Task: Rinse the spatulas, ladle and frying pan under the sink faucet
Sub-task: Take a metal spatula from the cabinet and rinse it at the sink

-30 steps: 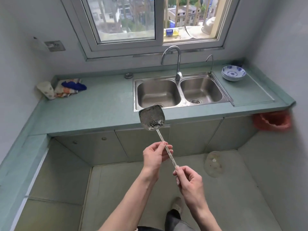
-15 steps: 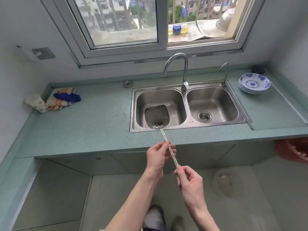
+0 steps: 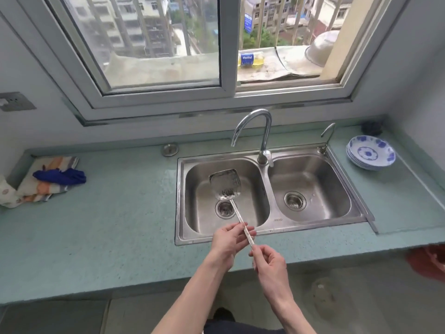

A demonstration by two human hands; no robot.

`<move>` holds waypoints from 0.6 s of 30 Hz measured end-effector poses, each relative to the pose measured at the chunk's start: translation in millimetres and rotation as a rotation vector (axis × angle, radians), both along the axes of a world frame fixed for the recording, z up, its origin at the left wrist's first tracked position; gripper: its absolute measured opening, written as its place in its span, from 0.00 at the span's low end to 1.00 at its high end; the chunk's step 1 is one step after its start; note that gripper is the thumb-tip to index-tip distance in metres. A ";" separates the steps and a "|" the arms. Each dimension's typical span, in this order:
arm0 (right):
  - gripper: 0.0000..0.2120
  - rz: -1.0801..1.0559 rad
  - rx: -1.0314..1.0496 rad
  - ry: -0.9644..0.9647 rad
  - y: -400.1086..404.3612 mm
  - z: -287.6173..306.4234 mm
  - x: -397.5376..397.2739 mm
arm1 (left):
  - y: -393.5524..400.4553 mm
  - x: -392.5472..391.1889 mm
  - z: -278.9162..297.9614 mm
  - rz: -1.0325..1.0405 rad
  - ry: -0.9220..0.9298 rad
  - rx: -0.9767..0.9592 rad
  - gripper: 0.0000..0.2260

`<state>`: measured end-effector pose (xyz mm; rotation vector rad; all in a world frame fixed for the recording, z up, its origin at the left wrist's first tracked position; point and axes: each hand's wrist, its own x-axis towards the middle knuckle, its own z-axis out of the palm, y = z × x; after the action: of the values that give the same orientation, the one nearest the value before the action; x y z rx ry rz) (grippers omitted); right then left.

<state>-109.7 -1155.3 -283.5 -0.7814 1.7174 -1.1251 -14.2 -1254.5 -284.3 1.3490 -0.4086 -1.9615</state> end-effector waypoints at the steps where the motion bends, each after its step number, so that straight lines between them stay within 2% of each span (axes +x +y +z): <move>1: 0.15 -0.008 0.014 -0.005 -11.5 -2.7 1.6 | -9.3 -0.6 -3.3 -0.010 0.001 0.011 0.10; 10: 0.18 -0.066 0.108 -0.023 -85.1 -27.6 -5.4 | -64.4 -14.3 -24.5 -0.062 0.019 0.070 0.08; 15: 0.15 0.006 0.144 -0.087 -109.0 -30.5 -21.9 | -88.7 -27.8 -32.4 -0.051 -0.071 0.073 0.04; 18: 0.20 0.109 0.195 -0.081 -124.1 -28.1 -44.6 | -99.8 -35.5 -32.6 -0.026 -0.109 0.083 0.05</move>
<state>-154.2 -1279.4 -311.6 -0.6897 1.6674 -0.8888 -49.7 -1354.4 -316.9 1.5152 -0.4023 -1.9502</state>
